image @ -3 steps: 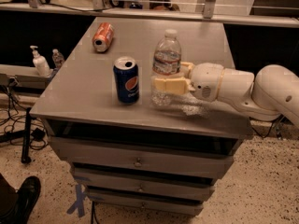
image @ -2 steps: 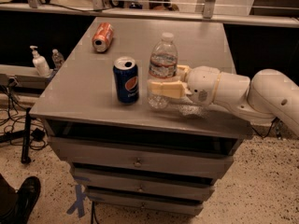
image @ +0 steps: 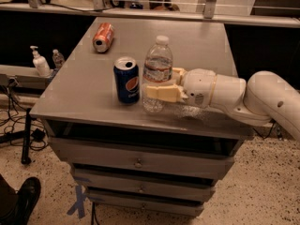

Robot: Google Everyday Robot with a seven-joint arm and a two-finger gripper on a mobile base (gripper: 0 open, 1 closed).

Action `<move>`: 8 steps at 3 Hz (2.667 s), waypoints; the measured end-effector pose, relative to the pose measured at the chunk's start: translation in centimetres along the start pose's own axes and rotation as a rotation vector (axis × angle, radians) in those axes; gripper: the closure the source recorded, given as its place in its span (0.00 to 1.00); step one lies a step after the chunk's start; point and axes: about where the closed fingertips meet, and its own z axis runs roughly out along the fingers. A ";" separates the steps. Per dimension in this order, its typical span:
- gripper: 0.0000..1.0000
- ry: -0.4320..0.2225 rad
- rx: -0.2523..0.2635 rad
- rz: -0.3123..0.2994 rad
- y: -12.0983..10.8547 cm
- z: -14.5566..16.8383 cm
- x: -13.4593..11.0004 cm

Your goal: Move water bottle near pepsi can

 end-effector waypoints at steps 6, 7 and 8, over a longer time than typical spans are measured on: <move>0.00 0.031 -0.111 -0.048 2.0 0.4 0.5; 0.00 0.038 -0.083 -0.090 1.3 -1.2 -1.0; 0.00 0.054 -0.031 -0.170 -0.1 -4.4 -4.5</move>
Offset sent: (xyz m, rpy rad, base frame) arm -0.0109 0.0056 -0.0086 -0.0492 -0.0263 0.0854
